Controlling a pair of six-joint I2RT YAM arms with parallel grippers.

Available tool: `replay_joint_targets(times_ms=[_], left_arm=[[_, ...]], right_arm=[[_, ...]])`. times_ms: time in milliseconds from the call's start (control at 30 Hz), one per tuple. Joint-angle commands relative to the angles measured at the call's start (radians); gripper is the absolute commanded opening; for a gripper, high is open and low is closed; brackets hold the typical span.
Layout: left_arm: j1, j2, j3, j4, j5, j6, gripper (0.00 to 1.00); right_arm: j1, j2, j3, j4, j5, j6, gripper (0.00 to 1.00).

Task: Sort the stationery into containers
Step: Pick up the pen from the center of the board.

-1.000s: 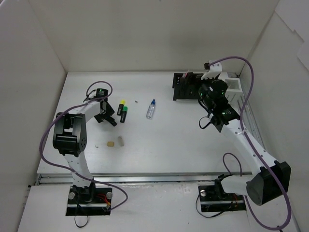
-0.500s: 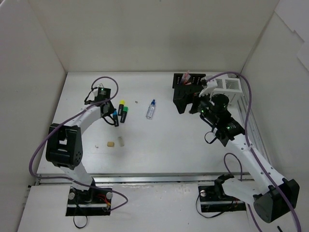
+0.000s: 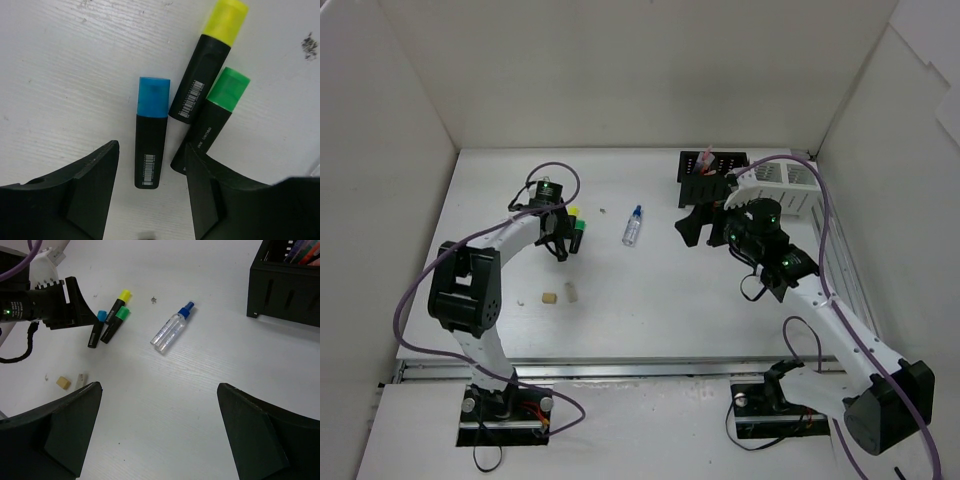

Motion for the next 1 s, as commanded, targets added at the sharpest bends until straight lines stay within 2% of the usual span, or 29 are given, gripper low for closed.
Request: replay_joint_targets(times_ms=[0, 100, 200, 267, 300, 367, 500, 633, 767, 833, 867, 967], left_arm=[[0.002, 0.014, 0.051, -0.019, 0.006, 0.017, 0.51], [0.011, 0.049, 0.057, -0.019, 0.012, 0.012, 0.49], [0.029, 0.083, 0.060, -0.022, 0.023, 0.012, 0.44], [0.029, 0.082, 0.056, -0.022, 0.015, 0.015, 0.36], [0.029, 0.080, 0.054, -0.027, 0.029, 0.020, 0.25], [0.019, 0.062, 0.044, -0.016, 0.052, 0.043, 0.22], [0.018, 0.027, 0.031, -0.002, 0.067, 0.083, 0.01], [0.018, -0.064, -0.024, 0.030, 0.112, 0.137, 0.00], [-0.017, -0.206, -0.114, 0.105, 0.243, 0.308, 0.00], [-0.060, -0.294, -0.148, 0.108, 0.280, 0.370, 0.00], [-0.076, -0.321, -0.165, 0.122, 0.340, 0.441, 0.00], [-0.155, -0.432, -0.237, 0.188, 0.444, 0.528, 0.00]], right_arm=[[0.006, 0.022, 0.019, 0.029, 0.042, -0.004, 0.98], [0.006, 0.031, 0.025, 0.023, 0.062, -0.010, 0.98], [0.006, 0.039, 0.026, 0.021, 0.085, -0.015, 0.98], [0.003, 0.040, 0.025, 0.020, 0.100, -0.016, 0.98], [0.005, 0.040, 0.025, 0.021, 0.105, -0.013, 0.98], [0.005, 0.043, 0.026, 0.021, 0.111, -0.010, 0.98], [0.005, 0.037, 0.026, 0.026, 0.095, -0.007, 0.98], [0.005, 0.025, 0.023, 0.026, 0.060, 0.001, 0.98], [0.005, 0.043, 0.013, 0.063, -0.038, 0.050, 0.98], [0.009, 0.060, 0.009, 0.122, -0.120, 0.102, 0.98], [0.014, 0.079, -0.001, 0.151, -0.139, 0.125, 0.98], [0.035, 0.120, -0.026, 0.309, -0.188, 0.223, 0.98]])
